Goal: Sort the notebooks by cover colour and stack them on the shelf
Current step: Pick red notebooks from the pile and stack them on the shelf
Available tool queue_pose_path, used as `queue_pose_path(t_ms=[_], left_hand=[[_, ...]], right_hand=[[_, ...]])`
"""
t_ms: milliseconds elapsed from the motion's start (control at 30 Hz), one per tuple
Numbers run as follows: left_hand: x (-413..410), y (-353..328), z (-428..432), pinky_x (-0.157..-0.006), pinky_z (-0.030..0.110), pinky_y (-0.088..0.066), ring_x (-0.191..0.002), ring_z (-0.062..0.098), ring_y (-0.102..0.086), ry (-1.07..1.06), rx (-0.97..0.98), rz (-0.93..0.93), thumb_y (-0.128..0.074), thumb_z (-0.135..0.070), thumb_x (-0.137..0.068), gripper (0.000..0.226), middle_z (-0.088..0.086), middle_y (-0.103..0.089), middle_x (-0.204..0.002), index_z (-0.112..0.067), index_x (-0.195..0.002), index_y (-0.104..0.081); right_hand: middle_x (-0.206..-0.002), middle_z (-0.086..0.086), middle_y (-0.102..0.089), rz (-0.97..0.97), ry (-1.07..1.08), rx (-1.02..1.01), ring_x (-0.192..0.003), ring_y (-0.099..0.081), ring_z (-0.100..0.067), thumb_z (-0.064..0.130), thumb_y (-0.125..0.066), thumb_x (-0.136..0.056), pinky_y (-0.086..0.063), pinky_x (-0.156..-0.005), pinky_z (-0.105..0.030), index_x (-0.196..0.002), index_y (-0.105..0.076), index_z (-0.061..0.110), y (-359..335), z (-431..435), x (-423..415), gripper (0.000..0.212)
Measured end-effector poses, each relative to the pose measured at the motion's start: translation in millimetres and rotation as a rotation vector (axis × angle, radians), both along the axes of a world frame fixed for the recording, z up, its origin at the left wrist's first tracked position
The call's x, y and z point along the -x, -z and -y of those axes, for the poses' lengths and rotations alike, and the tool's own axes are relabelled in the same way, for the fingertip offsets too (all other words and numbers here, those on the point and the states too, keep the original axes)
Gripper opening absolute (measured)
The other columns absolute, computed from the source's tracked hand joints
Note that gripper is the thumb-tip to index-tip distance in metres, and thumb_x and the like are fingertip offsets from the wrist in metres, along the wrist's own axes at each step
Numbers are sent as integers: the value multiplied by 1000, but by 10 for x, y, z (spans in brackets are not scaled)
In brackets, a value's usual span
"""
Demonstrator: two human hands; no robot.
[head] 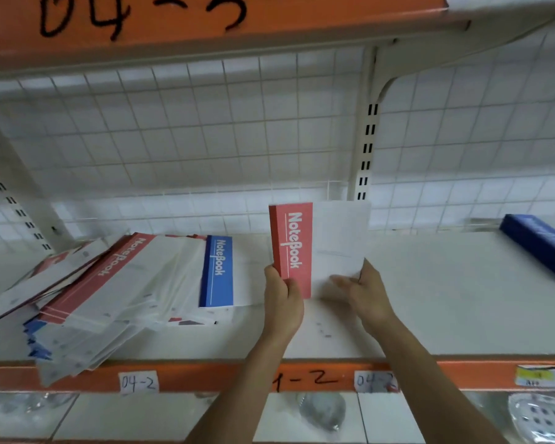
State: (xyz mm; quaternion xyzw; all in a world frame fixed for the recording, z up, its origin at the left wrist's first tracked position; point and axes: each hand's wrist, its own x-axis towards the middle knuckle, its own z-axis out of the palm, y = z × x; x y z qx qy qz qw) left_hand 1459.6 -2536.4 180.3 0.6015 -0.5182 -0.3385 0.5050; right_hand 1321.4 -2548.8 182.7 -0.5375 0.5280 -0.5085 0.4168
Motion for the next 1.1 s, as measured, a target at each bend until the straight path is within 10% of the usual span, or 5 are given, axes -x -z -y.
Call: queue_pose_path(t_ms=[333, 600, 800, 1100], left_hand=[[211, -161, -116, -57, 7, -44, -89, 5, -52, 242, 0, 236, -35, -10, -100, 18, -3, -46, -114, -18, -113, -26], [1090, -263, -219, -94, 36, -50, -116, 26, -56, 530, 158, 559, -61, -15, -90, 90, 6, -48, -137, -17, -150, 7], [2227, -182, -429, -83, 41, -50, -102, 32, -62, 545, 313, 630, -66, -22, -86, 57, 8, -63, -117, -15, -134, -37], [3984, -153, -879, -84, 37, -44, -107, 35, -58, 564, 240, 616, -60, -38, -88, 59, 14, -61, -119, -8, -134, -39]], right_hand=[[-113, 1, -65, -19, 142, 44, -106, -62, -15, 7, -55, -89, -53, -90, -37, -122, -50, 18, -92, -332, 303, 36], [-108, -5, -58, 63, 466, -7, -99, -59, -22, 4, -58, -87, -51, -84, -37, -110, -45, 13, -357, -788, 1302, 28], [-109, -10, -59, -89, 631, -51, -97, -59, -26, 11, -65, -82, -49, -77, -37, -114, -44, 3, -419, -1154, 2461, 39], [-117, -13, -56, -321, 545, -178, -106, -56, -33, 9, -67, -78, -50, -89, -49, -130, -39, 11, -529, -1587, 4239, 59]])
